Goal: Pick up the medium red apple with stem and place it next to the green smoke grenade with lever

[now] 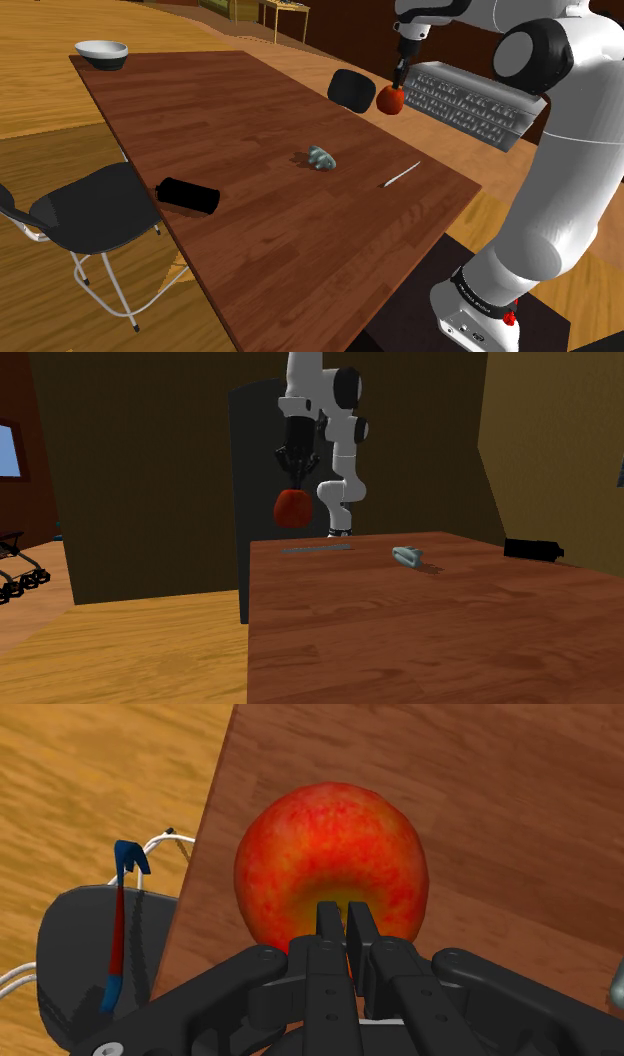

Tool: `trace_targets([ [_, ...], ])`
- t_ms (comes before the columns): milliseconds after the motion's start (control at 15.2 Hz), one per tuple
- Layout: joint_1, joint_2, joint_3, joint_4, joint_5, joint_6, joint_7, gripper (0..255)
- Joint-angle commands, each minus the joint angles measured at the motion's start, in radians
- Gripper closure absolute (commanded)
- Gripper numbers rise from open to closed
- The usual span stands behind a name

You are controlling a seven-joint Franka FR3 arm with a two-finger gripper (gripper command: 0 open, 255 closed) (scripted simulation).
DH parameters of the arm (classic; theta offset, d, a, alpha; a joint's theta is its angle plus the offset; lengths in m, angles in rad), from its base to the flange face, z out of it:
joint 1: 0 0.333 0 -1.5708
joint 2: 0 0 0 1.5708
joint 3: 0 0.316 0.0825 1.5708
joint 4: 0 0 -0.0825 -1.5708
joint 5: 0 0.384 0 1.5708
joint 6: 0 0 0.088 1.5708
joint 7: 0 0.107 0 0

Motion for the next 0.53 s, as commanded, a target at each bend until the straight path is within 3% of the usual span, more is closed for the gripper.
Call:
trace_targets([
  [0,-0.005,0.007,-0.001,0.037,0.003,-0.03,-0.004,255],
  [330,-0.015,0.022,-0.002,0.128,0.009,-0.106,-0.009,255],
  [462,0.008,-0.014,0.001,0.08,-0.006,-0.093,0.013,255],
])
